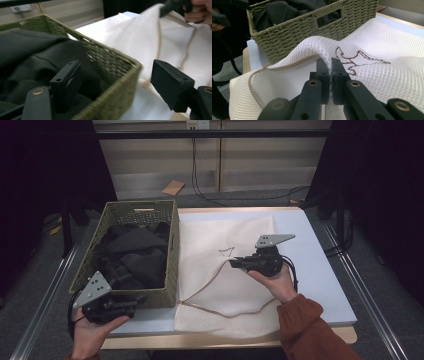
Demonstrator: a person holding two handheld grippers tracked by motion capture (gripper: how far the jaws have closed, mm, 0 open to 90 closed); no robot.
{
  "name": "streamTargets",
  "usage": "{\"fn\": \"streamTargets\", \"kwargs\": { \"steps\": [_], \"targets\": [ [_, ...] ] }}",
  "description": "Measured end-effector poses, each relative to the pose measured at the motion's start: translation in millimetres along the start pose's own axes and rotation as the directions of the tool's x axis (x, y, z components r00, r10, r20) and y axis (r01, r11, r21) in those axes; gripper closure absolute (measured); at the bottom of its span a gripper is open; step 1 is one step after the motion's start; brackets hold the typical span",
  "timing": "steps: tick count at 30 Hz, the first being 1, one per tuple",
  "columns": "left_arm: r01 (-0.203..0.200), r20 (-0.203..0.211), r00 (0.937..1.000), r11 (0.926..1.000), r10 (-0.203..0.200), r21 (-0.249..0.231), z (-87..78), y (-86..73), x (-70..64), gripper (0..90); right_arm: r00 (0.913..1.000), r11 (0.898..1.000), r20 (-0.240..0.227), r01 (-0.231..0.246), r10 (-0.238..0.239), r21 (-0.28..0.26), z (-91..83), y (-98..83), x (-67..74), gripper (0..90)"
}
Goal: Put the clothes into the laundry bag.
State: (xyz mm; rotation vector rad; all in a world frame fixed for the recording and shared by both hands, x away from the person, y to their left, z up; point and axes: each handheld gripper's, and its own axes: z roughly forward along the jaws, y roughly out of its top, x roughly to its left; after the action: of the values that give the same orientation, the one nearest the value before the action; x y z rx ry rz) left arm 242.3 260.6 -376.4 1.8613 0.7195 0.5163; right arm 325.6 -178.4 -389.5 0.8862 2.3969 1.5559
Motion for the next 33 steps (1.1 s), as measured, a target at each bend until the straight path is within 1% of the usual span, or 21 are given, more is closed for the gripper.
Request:
{"fn": "streamTargets", "kwargs": {
  "steps": [1, 2, 3, 4, 5, 6, 8, 10, 12, 13, 17, 19, 21, 23, 26, 27, 28, 29, 31, 32, 33],
  "targets": [
    [0.001, 0.009, 1.0, 1.0, -0.002, 0.003, 2.3, 3.8, 2.5, 24.1, 1.0, 1.0, 0.0, 0.0, 0.0, 0.0, -0.1, 0.0, -0.2, 86.9],
    [-0.016, 0.015, 0.9998, 0.9993, 0.016, 0.035, 6.9, 8.7, 5.2, 23.3, 1.0, 1.0, -0.001, -0.001, 0.001, -0.001, -0.1, 0.1, -0.4, 86.8],
    [-0.032, 0.002, 0.9995, 0.9983, 0.032, 0.048, 10.1, 11.9, 7.7, 22.6, 1.0, 1.0, -0.002, -0.002, 0.002, 0.001, 0.0, 0.0, -0.5, 86.8],
    [-0.037, -0.003, 0.9993, 0.998, 0.037, 0.051, 12.5, 14.5, 12.0, 22.5, 1.0, 1.0, -0.002, -0.003, 0.003, 0.001, 0.0, -0.1, -0.5, 86.8],
    [-0.018, 0.012, 0.9998, 0.999, 0.017, 0.042, 14.5, 16.9, 16.8, 22.3, 1.0, 1.0, -0.004, -0.003, 0.003, 0.002, 0.0, -0.1, -0.5, 86.8],
    [-0.008, 0.021, 0.9998, 0.9988, 0.007, 0.048, 16.4, 18.6, 19.4, 20.7, 1.0, 1.0, -0.003, 0.0, 0.0, 0.002, -0.3, 0.0, -0.6, 86.7],
    [-0.034, 0.003, 0.9994, 0.9975, 0.034, 0.062, 20.5, 23.0, 21.4, 18.7, 1.0, 1.0, -0.004, -0.002, 0.002, 0.003, -0.6, -0.2, -0.7, 86.6],
    [-0.033, -0.004, 0.9994, 0.9971, 0.034, 0.068, 24.4, 26.0, 25.7, 17.1, 1.0, 1.0, -0.008, -0.002, 0.002, 0.002, 0.1, -0.7, -1.1, 86.6],
    [-0.039, -0.016, 0.999, 0.9942, 0.041, 0.1, 29.0, 27.7, 33.2, 14.9, 1.0, 1.0, -0.008, -0.002, 0.002, 0.006, 0.8, -0.9, -0.8, 86.6],
    [-0.039, -0.024, 0.9989, 0.9929, 0.041, 0.113, 31.4, 28.2, 37.5, 13.9, 1.0, 1.0, -0.009, -0.001, 0.001, 0.006, 1.0, -0.9, -0.6, 86.5],
    [-0.01, -0.045, 0.9988, 0.988, 0.018, 0.154, 40.6, 30.4, 54.7, 11.0, 1.0, 1.0, -0.008, -0.001, 0.001, 0.006, 1.2, -1.0, -0.9, 86.4],
    [-0.009, -0.058, 0.9981, 0.985, 0.019, 0.172, 43.9, 33.5, 60.7, 9.9, 1.0, 1.0, -0.006, -0.001, 0.001, 0.007, 1.4, -1.2, -1.4, 86.3],
    [-0.007, -0.066, 0.9976, 0.9842, 0.019, 0.177, 46.7, 37.0, 66.0, 9.2, 1.0, 1.0, -0.006, -0.002, 0.002, 0.008, 1.7, -1.4, -1.6, 86.2],
    [-0.022, -0.1, 0.9941, 0.9802, 0.043, 0.197, 49.5, 40.4, 72.1, 5.7, 1.0, 1.0, -0.008, -0.005, 0.005, 0.008, 1.9, -1.7, -2.0, 86.2],
    [0.0, -0.107, 0.994, 0.9789, 0.023, 0.204, 55.6, 42.1, 86.4, 4.5, 0.9999, 1.0, -0.01, -0.004, 0.004, 0.012, 2.2, -2.1, -2.4, 86.2],
    [0.008, -0.11, 0.9939, 0.977, 0.015, 0.213, 59.3, 41.3, 90.8, 4.0, 1.0, 1.0, -0.008, -0.003, 0.004, 0.012, 2.3, -2.2, -2.6, 86.2],
    [0.009, -0.127, 0.9917, 0.973, 0.021, 0.231, 62.3, 40.3, 94.7, 4.0, 1.0, 1.0, -0.005, -0.004, 0.005, 0.013, 2.5, -2.3, -2.6, 86.2],
    [0.018, -0.122, 0.9924, 0.9696, 0.013, 0.244, 66.5, 38.4, 98.3, 3.1, 1.0, 1.0, -0.006, -0.004, 0.004, 0.014, 2.6, -2.4, -2.5, 86.2],
    [0.028, -0.12, 0.9928, 0.9585, 0.006, 0.284, 74.7, 33.6, 105.5, 3.6, 1.0, 1.0, -0.008, -0.006, 0.006, 0.014, 2.6, -2.4, -2.8, 86.1],
    [0.029, -0.121, 0.9927, 0.9548, 0.007, 0.296, 77.6, 31.6, 107.1, 3.1, 1.0, 1.0, -0.007, -0.005, 0.005, 0.015, 2.7, -2.5, -3.1, 86.1],
    [0.028, -0.13, 0.9914, 0.9488, 0.014, 0.315, 80.5, 29.5, 109.4, 3.1, 1.0, 1.0, -0.008, -0.005, 0.005, 0.016, 2.8, -2.6, -3.3, 86.1]
  ]
}}
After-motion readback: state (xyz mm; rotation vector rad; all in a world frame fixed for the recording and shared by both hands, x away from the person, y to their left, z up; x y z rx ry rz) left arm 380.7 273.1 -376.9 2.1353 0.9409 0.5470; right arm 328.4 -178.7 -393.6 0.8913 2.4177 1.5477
